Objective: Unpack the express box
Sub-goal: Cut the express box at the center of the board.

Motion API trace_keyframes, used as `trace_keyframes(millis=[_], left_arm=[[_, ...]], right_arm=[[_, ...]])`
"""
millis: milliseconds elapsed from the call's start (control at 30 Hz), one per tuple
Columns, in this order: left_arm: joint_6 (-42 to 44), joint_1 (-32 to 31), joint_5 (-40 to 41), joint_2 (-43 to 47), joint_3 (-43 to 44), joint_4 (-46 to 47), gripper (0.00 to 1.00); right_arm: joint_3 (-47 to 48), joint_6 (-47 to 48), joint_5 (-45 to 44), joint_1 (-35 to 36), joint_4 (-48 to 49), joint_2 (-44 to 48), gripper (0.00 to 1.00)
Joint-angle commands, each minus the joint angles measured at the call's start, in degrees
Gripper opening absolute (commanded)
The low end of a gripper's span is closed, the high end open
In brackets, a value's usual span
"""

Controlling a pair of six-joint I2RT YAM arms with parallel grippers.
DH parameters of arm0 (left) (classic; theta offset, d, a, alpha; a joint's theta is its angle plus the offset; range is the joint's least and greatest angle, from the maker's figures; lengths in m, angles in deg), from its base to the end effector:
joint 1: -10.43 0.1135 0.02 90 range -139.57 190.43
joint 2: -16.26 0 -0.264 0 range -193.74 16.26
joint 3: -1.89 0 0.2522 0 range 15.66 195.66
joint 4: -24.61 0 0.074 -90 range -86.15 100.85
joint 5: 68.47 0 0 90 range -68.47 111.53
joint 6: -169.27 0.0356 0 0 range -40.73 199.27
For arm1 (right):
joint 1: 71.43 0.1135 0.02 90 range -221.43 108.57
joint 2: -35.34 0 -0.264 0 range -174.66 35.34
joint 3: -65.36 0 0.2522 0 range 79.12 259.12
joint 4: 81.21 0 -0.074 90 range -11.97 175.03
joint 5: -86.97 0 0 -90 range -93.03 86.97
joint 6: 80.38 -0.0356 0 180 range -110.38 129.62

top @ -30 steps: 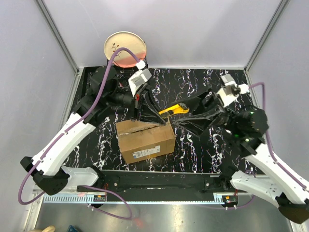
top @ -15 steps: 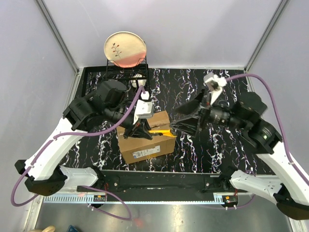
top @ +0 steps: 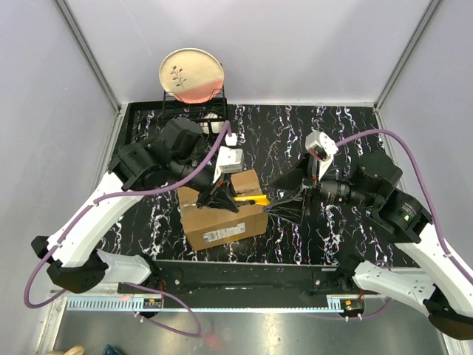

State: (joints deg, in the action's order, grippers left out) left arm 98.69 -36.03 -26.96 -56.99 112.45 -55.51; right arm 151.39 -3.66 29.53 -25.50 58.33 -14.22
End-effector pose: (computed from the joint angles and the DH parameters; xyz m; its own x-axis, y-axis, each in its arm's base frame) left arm 0.1295 -0.1750 0.4528 -0.1559 0.4840 -0.8611 0.9656 -0.1088 -0.2360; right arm 0.0943 0.1249 0.4571 -0.2720 -0.0026 -0.9623 -0.9417 0.2066 0.2656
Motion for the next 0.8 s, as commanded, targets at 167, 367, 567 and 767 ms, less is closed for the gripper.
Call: trace_keyframes(millis=[167,367,567,767], left_arm=[[-5.6,0.2,-4.9,-2.4,3.4,6.3,0.0],[-6.0,0.2,-5.8,-2.5,3.9,6.3,0.0],[-5.0,0.1,-7.3,-1.7,2.3,6.2,0.0],[-4.0,0.1,-7.2,-1.3,0.9,5.2,0.0]], right_arm=[[-3.8,2.2,0.9,2.5,8.3,-0.5,0.67],[-4.8,2.3,0.1,3.8,10.8,-1.9,0.59],[-5.1,1.2,-0.4,3.9,12.9,-1.3,0.38],[-5.8,-0.3,-0.1,3.9,14.0,-0.5,0.46]])
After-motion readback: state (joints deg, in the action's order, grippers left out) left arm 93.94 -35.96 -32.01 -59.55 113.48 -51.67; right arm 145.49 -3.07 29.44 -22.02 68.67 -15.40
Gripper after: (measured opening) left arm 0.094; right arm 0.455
